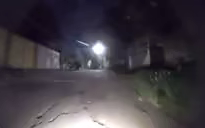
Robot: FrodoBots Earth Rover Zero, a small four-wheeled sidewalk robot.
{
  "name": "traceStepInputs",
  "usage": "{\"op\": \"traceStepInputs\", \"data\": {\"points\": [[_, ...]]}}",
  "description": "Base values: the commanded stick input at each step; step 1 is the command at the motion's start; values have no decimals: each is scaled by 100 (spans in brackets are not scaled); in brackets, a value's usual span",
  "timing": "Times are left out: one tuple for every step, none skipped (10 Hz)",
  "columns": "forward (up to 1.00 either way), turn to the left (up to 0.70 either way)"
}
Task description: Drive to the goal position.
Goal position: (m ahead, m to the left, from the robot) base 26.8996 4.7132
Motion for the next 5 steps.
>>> {"op": "traceStepInputs", "data": {"points": [[70,-3],[70,0],[70,0],[70,-22],[70,-35]]}}
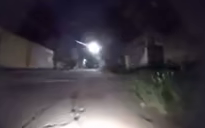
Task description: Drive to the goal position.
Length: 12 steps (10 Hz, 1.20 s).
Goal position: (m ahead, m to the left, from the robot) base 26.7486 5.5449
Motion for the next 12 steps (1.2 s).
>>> {"op": "traceStepInputs", "data": {"points": [[70,-35],[70,0],[70,0],[70,0],[70,0],[70,0],[70,0],[70,0],[70,0],[70,0],[70,0],[70,0]]}}
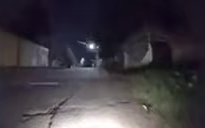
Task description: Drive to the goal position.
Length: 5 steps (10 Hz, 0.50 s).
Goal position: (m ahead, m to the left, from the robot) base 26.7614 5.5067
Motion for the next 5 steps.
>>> {"op": "traceStepInputs", "data": {"points": [[70,0],[70,0],[70,0],[70,0],[70,0]]}}
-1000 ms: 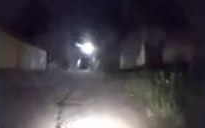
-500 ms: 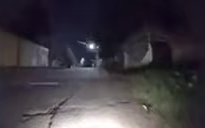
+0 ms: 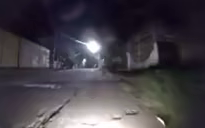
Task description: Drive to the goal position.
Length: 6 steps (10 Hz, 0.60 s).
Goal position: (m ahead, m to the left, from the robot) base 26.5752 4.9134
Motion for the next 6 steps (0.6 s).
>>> {"op": "traceStepInputs", "data": {"points": [[70,0],[70,0],[70,0],[70,0],[70,0],[70,0]]}}
